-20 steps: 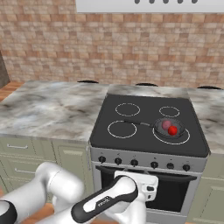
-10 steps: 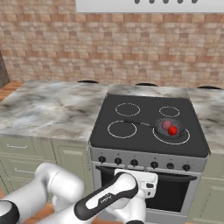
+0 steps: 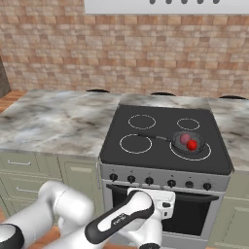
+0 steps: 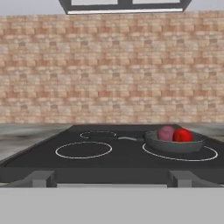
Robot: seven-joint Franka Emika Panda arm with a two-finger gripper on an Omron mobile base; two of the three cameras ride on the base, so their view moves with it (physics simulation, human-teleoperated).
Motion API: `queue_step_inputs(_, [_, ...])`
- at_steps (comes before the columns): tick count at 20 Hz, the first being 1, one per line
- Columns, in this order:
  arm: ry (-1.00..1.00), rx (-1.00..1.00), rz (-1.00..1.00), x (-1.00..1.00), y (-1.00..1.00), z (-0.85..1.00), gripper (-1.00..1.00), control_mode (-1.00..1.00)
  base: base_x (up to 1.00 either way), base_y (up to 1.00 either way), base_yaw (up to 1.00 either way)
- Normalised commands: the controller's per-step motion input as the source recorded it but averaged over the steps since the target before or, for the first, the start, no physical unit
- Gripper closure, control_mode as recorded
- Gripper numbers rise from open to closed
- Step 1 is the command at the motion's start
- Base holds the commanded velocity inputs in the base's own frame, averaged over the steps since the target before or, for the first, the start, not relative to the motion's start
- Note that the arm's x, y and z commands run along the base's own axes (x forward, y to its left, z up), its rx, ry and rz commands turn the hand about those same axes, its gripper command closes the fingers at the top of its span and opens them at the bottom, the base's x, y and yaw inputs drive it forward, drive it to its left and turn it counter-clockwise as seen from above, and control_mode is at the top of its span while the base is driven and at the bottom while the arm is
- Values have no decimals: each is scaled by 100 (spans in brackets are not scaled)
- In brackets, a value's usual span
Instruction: Place the pan on the front right burner on the stove. Then place the tomato and the onion in the pan and turn on the front right burner.
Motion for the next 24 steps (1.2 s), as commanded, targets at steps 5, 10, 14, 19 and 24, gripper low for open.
queue_step_inputs(5, [0, -2, 0, 3, 0, -15, -100, -100, 0, 0, 0])
queue_step_inputs(10, [0, 0, 0, 7, -1, -8, -100, -100, 0, 0, 0])
queue_step_inputs(14, [0, 0, 0, 13, -9, -1, -100, -100, 0, 0, 0])
queue_step_inputs(19, [0, 0, 0, 13, -13, -3, -100, -100, 0, 0, 0])
queue_step_inputs(24, [0, -1, 0, 2, -13, -14, -100, -100, 0, 0, 0])
